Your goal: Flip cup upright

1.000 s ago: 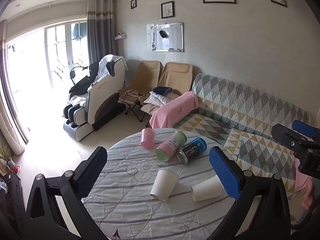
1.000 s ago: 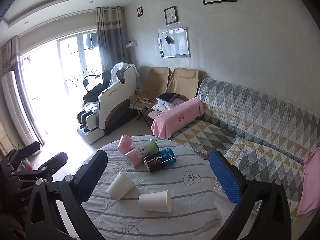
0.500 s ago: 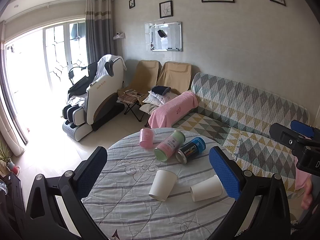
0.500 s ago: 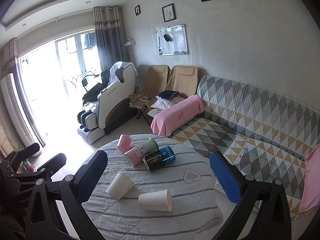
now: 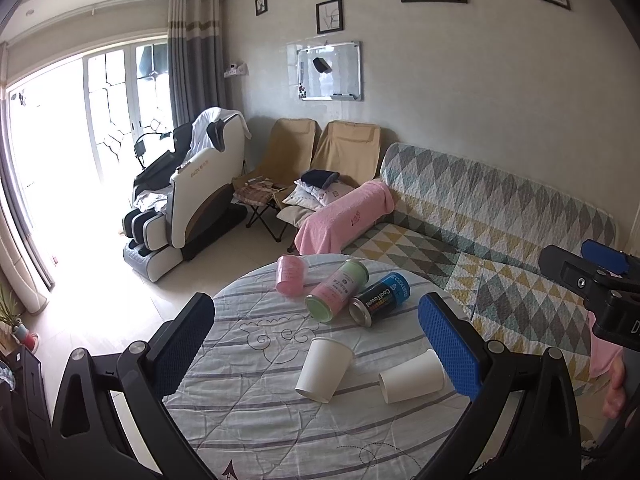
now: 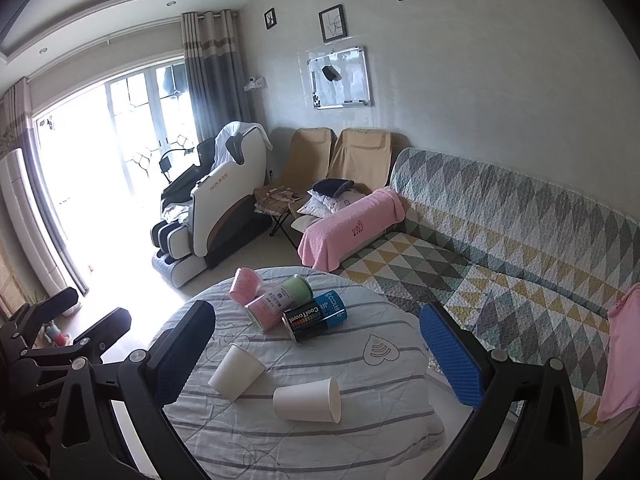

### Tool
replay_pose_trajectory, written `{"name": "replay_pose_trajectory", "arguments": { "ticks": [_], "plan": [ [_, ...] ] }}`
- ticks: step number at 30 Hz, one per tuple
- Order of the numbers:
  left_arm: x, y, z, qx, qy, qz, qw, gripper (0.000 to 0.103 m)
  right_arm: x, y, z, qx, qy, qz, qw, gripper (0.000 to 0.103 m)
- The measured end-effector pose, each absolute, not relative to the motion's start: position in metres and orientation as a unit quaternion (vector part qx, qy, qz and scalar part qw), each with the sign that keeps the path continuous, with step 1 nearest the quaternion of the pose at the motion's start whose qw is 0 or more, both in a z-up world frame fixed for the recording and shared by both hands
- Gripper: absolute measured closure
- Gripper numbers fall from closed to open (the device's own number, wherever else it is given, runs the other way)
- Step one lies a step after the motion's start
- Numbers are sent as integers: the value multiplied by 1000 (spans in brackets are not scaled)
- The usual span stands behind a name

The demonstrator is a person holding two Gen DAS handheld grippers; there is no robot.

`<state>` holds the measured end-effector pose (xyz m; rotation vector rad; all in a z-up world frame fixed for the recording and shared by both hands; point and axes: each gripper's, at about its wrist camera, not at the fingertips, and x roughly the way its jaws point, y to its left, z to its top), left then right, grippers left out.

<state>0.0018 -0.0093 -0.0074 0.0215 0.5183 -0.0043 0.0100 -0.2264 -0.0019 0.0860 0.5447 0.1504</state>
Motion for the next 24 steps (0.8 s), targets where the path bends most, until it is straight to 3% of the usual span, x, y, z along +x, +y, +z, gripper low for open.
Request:
{"name": "replay_pose_trajectory", "arguments": {
  "ticks": [24],
  "plan": [
    [9, -21, -14, 5, 262, -13, 965, 0, 15, -221, -6, 35, 279, 99, 954, 0]
  ]
}}
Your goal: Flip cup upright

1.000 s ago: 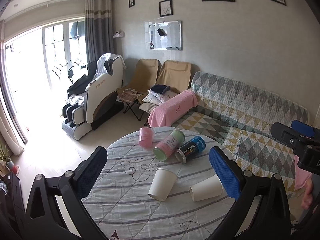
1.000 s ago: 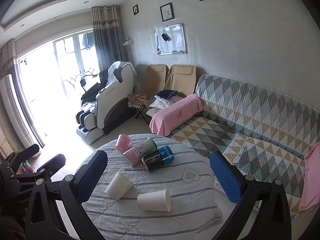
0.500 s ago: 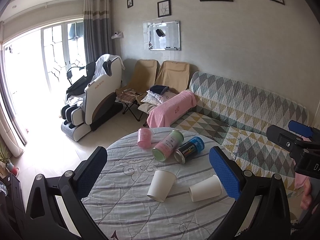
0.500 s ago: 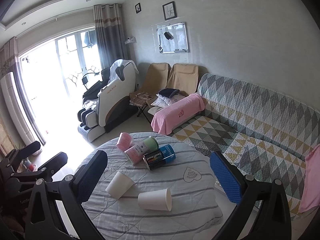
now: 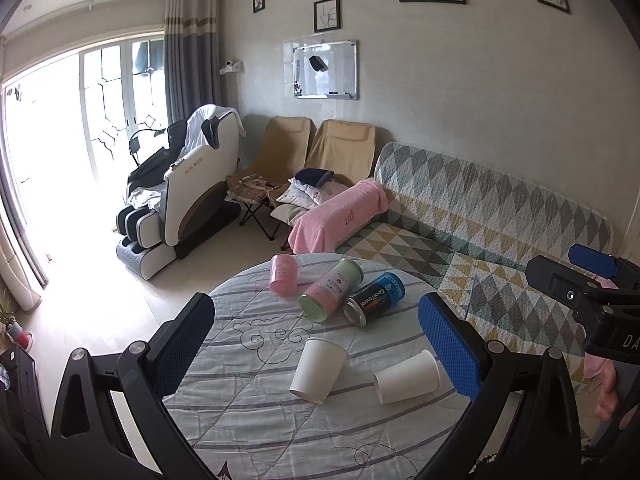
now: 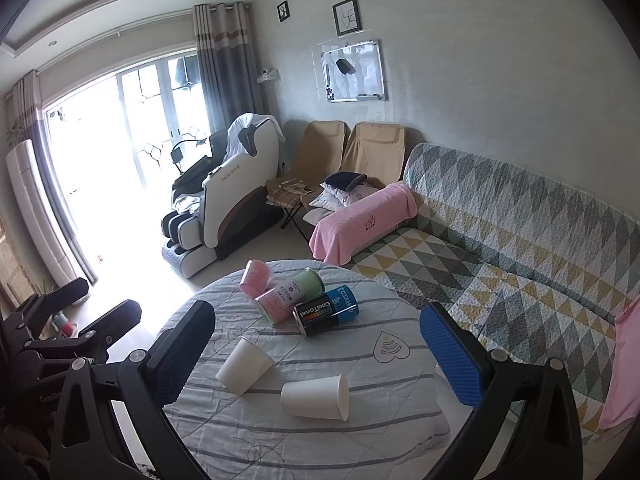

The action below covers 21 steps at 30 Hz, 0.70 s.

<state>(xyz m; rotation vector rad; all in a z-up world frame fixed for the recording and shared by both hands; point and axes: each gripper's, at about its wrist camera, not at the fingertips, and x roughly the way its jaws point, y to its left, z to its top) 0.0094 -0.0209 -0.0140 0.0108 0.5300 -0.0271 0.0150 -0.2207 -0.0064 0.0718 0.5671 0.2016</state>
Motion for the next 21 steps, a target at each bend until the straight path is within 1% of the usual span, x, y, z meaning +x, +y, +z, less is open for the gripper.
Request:
{"name": "replay_pose_trajectory", "arguments": {
  "ticks": [14, 21],
  "plan": [
    [10, -20, -14, 5, 264, -14, 964, 0, 20, -216, -4, 27, 278, 103, 955, 0],
    [18, -13, -20, -2, 301, -14, 953, 0, 29, -212, -10, 23, 301, 109, 947, 0]
  ]
}}
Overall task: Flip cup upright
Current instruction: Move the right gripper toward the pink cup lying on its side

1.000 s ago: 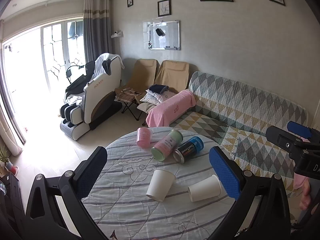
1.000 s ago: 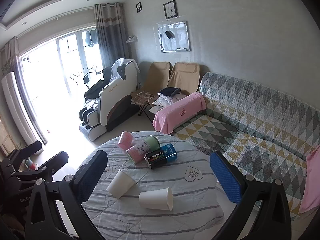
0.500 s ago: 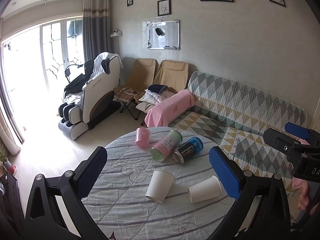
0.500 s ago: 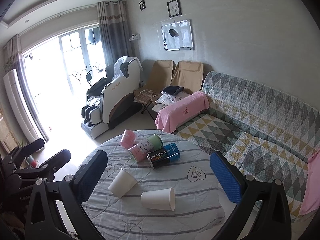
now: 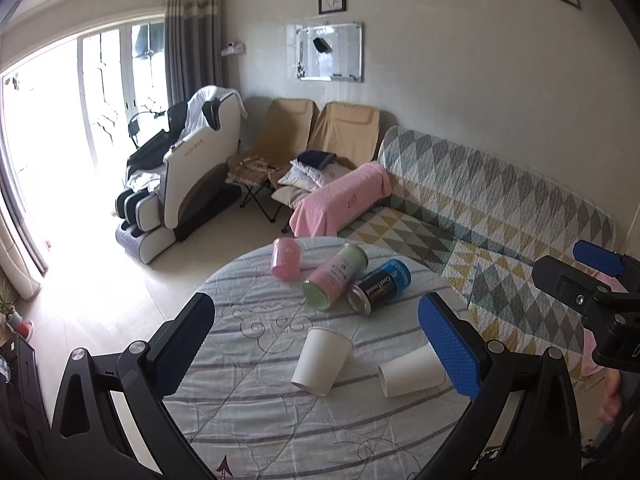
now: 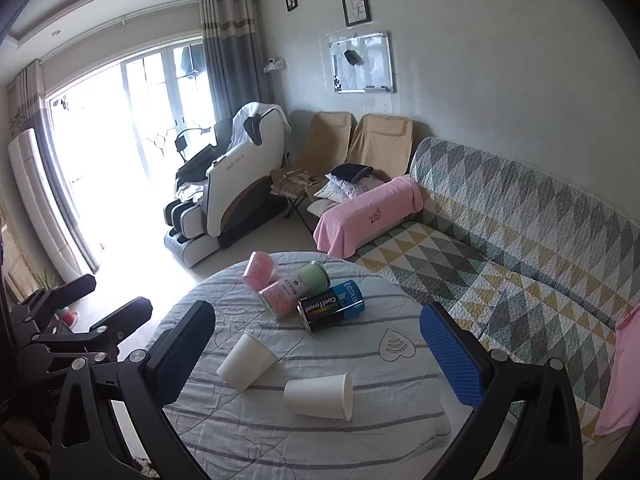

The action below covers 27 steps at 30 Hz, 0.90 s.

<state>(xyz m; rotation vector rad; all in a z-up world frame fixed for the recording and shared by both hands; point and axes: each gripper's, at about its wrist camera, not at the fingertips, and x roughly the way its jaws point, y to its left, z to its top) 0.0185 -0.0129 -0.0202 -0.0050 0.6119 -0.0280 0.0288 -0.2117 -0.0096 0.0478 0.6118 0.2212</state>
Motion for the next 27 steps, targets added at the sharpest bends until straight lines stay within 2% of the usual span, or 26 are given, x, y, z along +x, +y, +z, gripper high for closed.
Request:
{"name": "replay_pose_trajectory", "arguments": {
  "ticks": [27],
  "plan": [
    [42, -16, -93, -29, 469, 10, 883, 0, 65, -227, -89, 62, 488, 129, 861, 0]
  ]
}}
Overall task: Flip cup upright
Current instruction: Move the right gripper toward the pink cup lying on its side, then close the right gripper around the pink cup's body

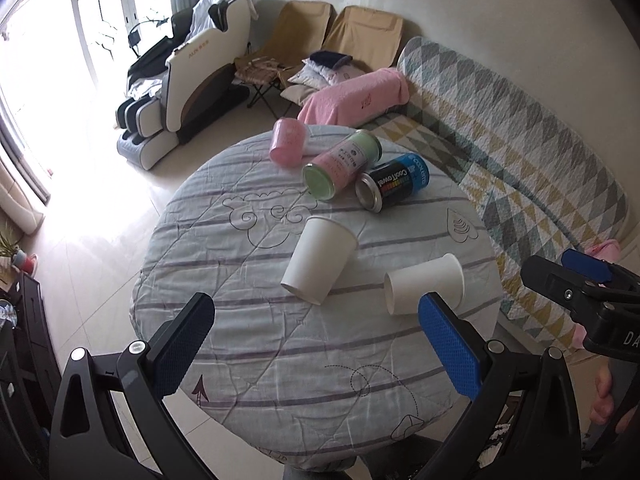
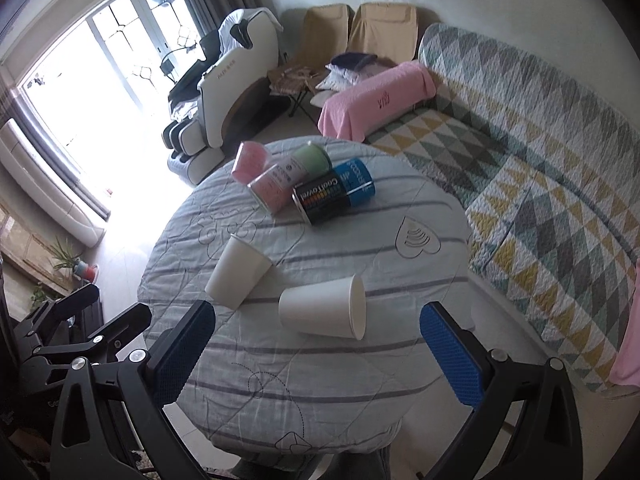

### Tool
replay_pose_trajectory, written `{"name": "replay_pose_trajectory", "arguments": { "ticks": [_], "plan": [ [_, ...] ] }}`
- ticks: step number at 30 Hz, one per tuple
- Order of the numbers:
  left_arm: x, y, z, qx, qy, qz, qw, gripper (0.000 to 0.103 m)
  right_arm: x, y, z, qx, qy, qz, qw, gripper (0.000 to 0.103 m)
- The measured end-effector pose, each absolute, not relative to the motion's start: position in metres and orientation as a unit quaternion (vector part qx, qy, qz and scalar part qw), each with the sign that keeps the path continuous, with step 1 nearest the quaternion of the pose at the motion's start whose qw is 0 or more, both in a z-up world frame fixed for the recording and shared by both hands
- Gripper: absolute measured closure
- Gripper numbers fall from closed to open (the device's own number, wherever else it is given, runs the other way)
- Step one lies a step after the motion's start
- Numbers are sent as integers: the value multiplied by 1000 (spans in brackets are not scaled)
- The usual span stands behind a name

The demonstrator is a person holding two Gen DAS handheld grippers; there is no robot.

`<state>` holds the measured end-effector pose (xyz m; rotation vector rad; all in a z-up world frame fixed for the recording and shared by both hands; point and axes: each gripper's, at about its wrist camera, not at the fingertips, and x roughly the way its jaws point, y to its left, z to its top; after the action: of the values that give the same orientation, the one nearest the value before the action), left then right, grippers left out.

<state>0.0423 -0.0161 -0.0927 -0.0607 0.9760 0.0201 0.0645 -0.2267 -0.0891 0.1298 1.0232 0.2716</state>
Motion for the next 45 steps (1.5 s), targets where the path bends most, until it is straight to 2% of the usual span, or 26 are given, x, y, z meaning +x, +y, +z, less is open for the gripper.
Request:
{"name": "replay_pose_trajectory", "arguments": {
  "ticks": [17, 32, 45],
  "plan": [
    [68, -15, -96, -36, 480, 42, 876, 0, 118, -213, -90, 69, 493, 179, 849, 0],
    [77, 3, -103, -68, 492, 79, 864, 0, 230, -151, -78, 72, 497, 242, 830, 0],
    [114, 74, -126, -69, 513, 61, 853, 0, 331, -56, -157, 57, 589, 169, 788, 0]
  ]
}}
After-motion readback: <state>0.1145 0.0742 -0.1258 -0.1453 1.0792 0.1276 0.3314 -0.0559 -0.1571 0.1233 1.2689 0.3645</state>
